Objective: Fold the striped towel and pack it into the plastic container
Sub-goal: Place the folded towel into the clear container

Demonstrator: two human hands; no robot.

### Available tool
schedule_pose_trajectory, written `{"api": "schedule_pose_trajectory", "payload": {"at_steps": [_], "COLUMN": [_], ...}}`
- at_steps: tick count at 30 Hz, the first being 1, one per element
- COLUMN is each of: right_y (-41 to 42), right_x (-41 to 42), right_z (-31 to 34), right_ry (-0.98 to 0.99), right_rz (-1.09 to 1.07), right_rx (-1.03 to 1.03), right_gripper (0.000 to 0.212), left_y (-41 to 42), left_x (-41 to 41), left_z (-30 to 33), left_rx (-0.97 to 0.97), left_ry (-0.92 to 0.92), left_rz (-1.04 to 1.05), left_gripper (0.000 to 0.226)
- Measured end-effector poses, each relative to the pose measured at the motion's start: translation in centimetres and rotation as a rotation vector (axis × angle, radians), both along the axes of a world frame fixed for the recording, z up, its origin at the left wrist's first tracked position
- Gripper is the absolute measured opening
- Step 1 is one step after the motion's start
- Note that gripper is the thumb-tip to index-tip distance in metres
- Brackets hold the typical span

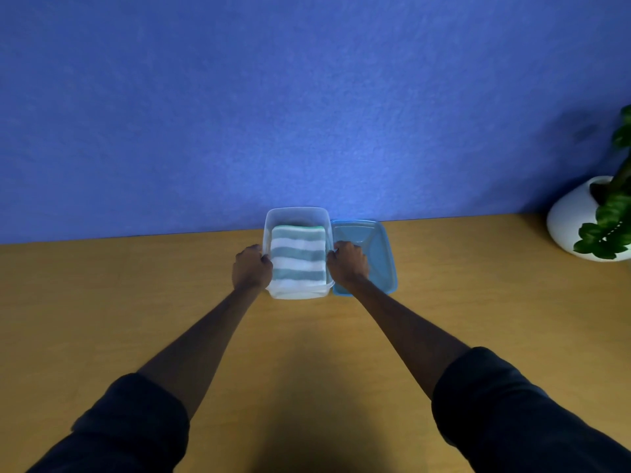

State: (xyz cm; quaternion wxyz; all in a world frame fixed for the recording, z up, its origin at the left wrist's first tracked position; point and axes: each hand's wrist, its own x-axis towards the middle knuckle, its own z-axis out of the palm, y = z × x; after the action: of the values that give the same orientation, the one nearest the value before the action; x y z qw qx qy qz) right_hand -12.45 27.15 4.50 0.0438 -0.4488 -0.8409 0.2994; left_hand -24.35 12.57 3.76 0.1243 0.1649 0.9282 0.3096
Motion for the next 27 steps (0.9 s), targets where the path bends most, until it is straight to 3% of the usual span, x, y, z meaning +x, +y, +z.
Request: {"api": "schedule_pose_trajectory", "payload": {"at_steps": [4, 27], "right_y": [-0.6, -7.0], "right_x": [0.8, 14.0], "right_z": [0.5, -0.3], "right_ry": [0.033, 0.116], "right_rz": [0.042, 0.113], "right_rx": [0.013, 0.004], "right_gripper": [0.015, 0.020], "left_y": [-0.8, -9.8], "left_x": [0.5, 12.4], "left_z": [0.5, 0.0], "left_rx": [0.031, 0.124], "left_ry": [-0.010, 0.001], "left_rz": [0.001, -0.094], "left_gripper": [0.015, 0.017]}}
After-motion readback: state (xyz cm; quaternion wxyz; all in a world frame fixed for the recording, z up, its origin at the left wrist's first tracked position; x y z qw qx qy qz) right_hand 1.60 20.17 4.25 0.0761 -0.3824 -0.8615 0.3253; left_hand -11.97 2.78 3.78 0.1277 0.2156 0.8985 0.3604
